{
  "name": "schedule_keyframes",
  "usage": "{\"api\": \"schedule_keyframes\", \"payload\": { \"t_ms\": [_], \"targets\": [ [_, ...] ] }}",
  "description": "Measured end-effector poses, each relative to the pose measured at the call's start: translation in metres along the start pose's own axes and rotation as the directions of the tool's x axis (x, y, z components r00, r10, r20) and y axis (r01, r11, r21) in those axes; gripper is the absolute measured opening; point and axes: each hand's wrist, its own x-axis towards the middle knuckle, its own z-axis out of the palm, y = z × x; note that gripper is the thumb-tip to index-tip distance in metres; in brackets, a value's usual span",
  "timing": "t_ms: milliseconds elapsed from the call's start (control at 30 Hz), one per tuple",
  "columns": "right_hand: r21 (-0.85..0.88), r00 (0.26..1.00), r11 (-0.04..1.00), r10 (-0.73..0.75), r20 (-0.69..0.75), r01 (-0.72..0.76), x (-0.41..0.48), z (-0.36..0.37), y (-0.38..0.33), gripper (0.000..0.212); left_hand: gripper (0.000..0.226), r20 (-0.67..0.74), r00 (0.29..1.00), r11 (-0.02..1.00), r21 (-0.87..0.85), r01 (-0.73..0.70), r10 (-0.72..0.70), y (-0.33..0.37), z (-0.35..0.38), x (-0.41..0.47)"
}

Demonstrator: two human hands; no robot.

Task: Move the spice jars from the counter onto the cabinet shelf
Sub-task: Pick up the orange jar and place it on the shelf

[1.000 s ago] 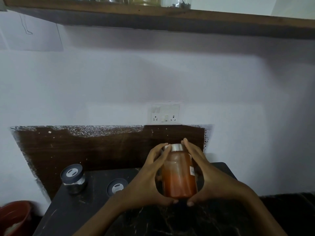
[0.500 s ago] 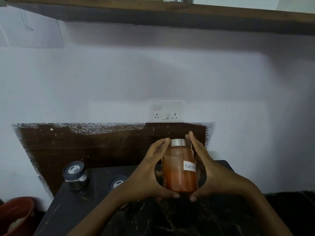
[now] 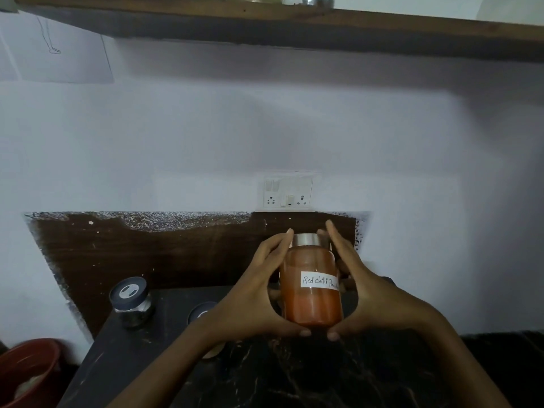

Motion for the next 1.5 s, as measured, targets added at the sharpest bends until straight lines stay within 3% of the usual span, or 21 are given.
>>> {"api": "schedule_keyframes", "payload": {
  "t_ms": [133,333,667,833,1000,1100,1200,1300,1500],
  "targets": [
    [-0.027,1.0,1.0,-0.007,0.015,0.008,-0.001,-0.008,-0.006,0.13,0.131,0.029,0.999,0.998,-0.065,0.02,-0.019,0.003,-0.003,0.001],
    [-0.177,0.995,0.982,-0.078,-0.069,0.065,0.005,-0.013,-0.022,0.122,0.133,0.063,0.998,0.985,0.171,0.011,-0.022,0.01,-0.018,0.018],
    [-0.449,0.931,0.869,-0.316,-0.18,0.209,0.029,-0.078,-0.075,0.129,0.128,-0.018,0.977,0.901,0.391,-0.189,0.212,0.067,-0.068,0.079],
    [-0.638,0.856,0.735,-0.464,-0.227,0.229,0.043,-0.13,-0.122,0.142,0.132,-0.009,0.913,0.725,0.612,-0.317,0.408,0.12,-0.098,0.12],
    [-0.758,0.732,0.606,-0.626,-0.269,0.24,0.048,-0.188,-0.165,0.146,0.124,-0.008,0.799,0.492,0.791,-0.363,0.601,0.17,-0.124,0.161],
    [-0.821,0.666,0.537,-0.687,-0.29,0.196,0.054,-0.226,-0.189,0.146,0.104,-0.046,0.77,0.414,0.863,-0.291,0.636,0.183,-0.144,0.185],
    [-0.854,0.632,0.506,-0.703,-0.326,0.123,0.064,-0.255,-0.204,0.144,0.083,-0.107,0.771,0.255,0.964,-0.074,0.628,0.176,-0.16,0.204],
    [-0.864,0.627,0.5,-0.693,-0.355,0.063,0.082,-0.273,-0.208,0.142,0.079,-0.181,0.797,0.141,0.983,0.121,0.576,0.158,-0.166,0.219],
    [-0.862,0.673,0.506,-0.625,-0.395,-0.036,0.12,-0.289,-0.197,0.146,0.09,-0.257,0.833,0.155,0.966,0.207,0.491,0.126,-0.169,0.232]
  ]
}}
